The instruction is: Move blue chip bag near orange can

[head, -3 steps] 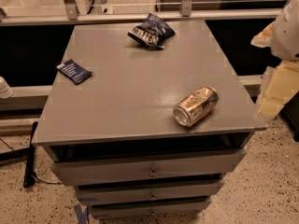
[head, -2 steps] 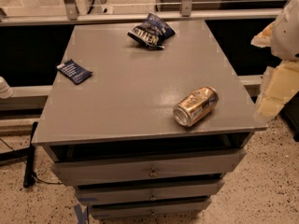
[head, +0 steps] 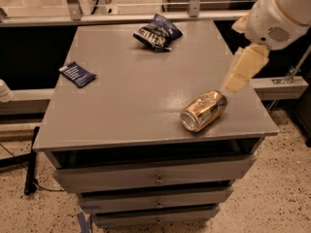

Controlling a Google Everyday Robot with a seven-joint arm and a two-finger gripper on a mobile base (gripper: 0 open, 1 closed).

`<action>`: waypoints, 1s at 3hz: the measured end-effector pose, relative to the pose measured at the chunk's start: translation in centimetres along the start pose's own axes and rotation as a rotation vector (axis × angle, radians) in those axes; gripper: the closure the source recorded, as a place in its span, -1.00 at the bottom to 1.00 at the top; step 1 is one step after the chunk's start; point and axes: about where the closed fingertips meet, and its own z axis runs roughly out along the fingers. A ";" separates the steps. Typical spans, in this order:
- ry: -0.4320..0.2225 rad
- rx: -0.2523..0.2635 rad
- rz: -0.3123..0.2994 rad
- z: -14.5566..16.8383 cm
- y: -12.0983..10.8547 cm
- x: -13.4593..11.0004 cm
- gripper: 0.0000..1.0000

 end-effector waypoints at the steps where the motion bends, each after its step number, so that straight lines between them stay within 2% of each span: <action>1: -0.091 0.038 0.031 2.7 -4.2 -3.7 -1.00; 2: -0.166 0.078 0.113 4.8 -7.5 -7.2 -1.00; 3: -0.166 0.078 0.114 4.9 -7.5 -7.3 -1.00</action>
Offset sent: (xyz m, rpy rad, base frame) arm 0.1507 0.0797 0.0147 0.2755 -0.1241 -0.1629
